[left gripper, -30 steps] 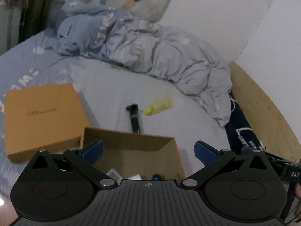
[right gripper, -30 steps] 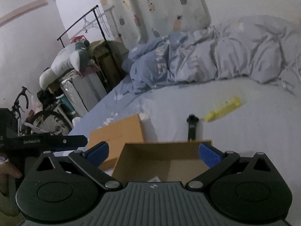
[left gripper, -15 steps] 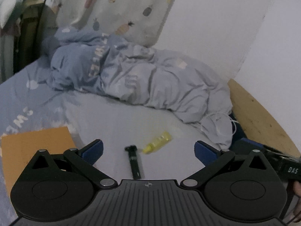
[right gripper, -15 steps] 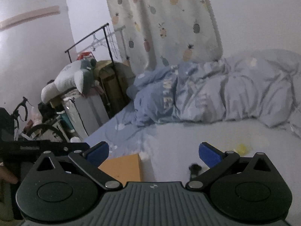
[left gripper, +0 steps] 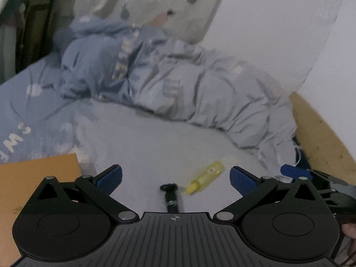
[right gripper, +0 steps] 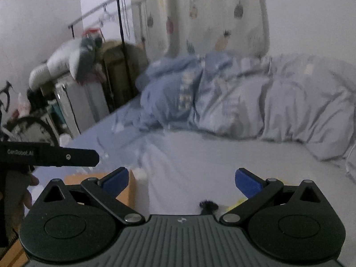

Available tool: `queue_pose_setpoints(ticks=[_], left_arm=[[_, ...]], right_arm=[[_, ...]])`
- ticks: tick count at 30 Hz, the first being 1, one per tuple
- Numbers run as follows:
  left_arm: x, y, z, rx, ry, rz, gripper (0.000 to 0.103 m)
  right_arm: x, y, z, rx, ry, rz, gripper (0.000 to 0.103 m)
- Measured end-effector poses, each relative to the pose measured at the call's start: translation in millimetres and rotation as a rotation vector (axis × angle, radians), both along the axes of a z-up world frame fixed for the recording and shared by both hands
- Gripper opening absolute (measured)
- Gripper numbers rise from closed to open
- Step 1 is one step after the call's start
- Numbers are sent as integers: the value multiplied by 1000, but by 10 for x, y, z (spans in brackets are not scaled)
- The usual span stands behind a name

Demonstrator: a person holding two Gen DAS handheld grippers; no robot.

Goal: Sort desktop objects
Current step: 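Close the left tool's fingers around the black tripod stick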

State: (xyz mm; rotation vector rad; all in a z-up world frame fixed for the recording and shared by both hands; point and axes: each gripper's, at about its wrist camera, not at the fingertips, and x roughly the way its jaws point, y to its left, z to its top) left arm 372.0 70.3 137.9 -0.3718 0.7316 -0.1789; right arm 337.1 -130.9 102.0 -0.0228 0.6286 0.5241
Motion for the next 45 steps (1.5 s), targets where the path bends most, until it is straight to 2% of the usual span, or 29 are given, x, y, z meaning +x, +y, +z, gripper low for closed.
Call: queue_pose_setpoints(ticks=[7, 9, 14, 20, 22, 26, 28, 29, 34, 37, 39, 41, 43, 44, 45], left_arm=[[582, -58, -534, -21, 81, 8, 103], [615, 229, -750, -52, 103, -3, 103], [951, 114, -1171, -61, 190, -33, 103], [1349, 12, -1642, -107, 332, -57, 103], [1448, -17, -1783, -119, 375, -57, 103], [1645, -75, -2065, -142, 460, -58, 103], [1744, -104, -2206, -154, 503, -58, 103], [1768, -112, -2256, -150, 514, -55, 103], [1871, -152, -2468, -133, 564, -47, 101], [1894, -182, -2512, -143, 579, -57, 92], [1909, -203, -2542, -149, 589, -64, 81], [1923, -223, -2571, -156, 599, -71, 77], [1938, -244, -2600, -163, 609, -78, 67], [1946, -254, -2615, -166, 614, -81, 64], [1953, -264, -2629, -170, 619, -84, 56]], right_arm=[[452, 199, -566, -98, 134, 31, 103], [524, 219, -712, -111, 174, 26, 103], [657, 249, -1066, -126, 276, 15, 103], [817, 285, -1490, -145, 400, 2, 103], [870, 297, -1631, -151, 441, -3, 97], [967, 313, -1904, -162, 520, -9, 94], [1351, 213, -1975, -157, 554, 6, 89], [1362, 206, -2011, -152, 568, 12, 87], [1396, 179, -2176, -130, 625, 38, 68], [1418, 144, -2231, -111, 654, 68, 59], [1403, 131, -2219, -97, 660, 86, 53], [1390, 121, -2206, -89, 666, 98, 47], [1386, 121, -2206, -84, 678, 114, 39], [1384, 120, -2209, -82, 683, 119, 37], [1382, 114, -2213, -81, 685, 119, 37]])
